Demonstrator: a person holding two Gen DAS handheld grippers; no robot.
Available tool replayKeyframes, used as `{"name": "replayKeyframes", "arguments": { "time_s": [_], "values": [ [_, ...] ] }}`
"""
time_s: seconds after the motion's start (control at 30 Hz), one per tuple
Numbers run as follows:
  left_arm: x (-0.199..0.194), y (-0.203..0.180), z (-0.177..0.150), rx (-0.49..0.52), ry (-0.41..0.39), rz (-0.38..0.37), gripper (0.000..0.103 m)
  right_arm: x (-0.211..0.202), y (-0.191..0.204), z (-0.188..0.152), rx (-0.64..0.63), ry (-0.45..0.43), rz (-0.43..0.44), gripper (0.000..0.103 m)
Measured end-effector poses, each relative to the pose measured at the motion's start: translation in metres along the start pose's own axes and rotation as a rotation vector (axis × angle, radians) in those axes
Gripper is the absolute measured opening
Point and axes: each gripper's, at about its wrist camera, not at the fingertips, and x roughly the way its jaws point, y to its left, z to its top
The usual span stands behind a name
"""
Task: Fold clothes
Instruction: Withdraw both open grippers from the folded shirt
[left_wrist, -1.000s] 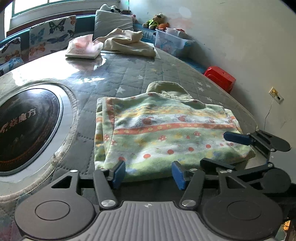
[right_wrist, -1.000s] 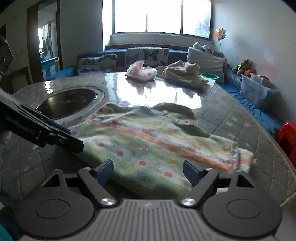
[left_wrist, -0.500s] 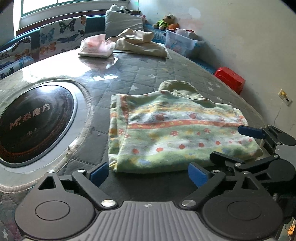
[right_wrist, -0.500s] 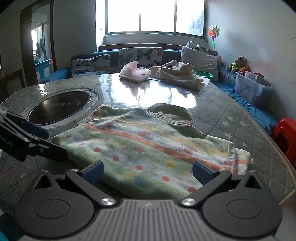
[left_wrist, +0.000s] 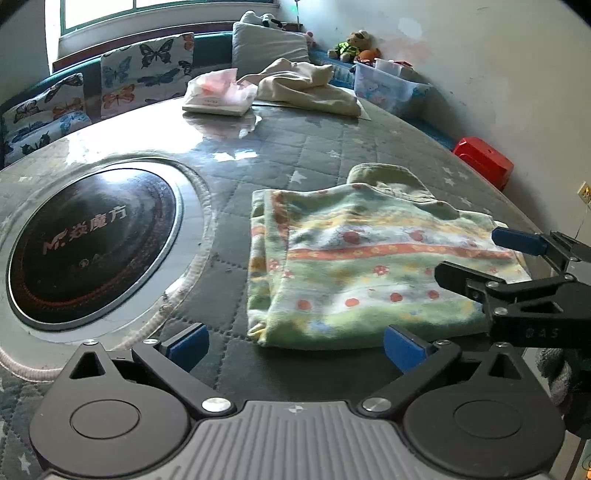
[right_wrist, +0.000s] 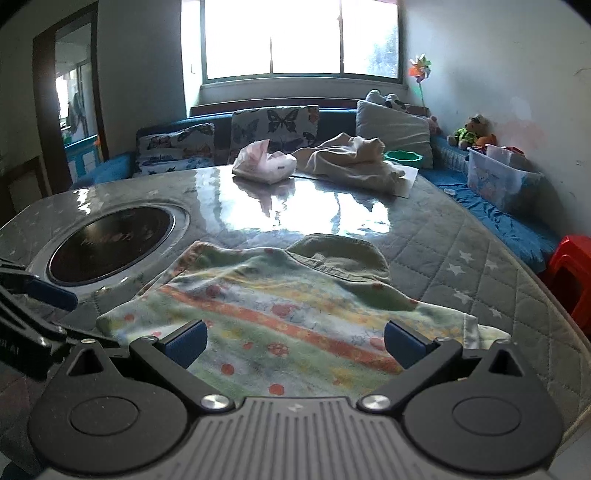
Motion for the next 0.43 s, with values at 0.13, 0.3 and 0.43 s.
{"name": "replayKeyframes", "arguments": {
  "time_s": [0.13,0.3,0.43],
  "values": [
    [0.001,-0.009,0.002,0.014,-0.008,-0.007,0.103,-0.002,-0.004,-0.005,0.026,0.009,-0.014,0.103],
    [-0.001,-0.02,0.002,0.034,-0.022,-0.014,0.103,-0.006,-0.01,-0.01,0.062,0.024,-0.037,0.103],
    [-0.003,-0.024,0.002,0.046,-0.027,-0.022,0.103,-0.007,-0.011,-0.011,0.065,0.037,-0.032,0.103]
  ]
}}
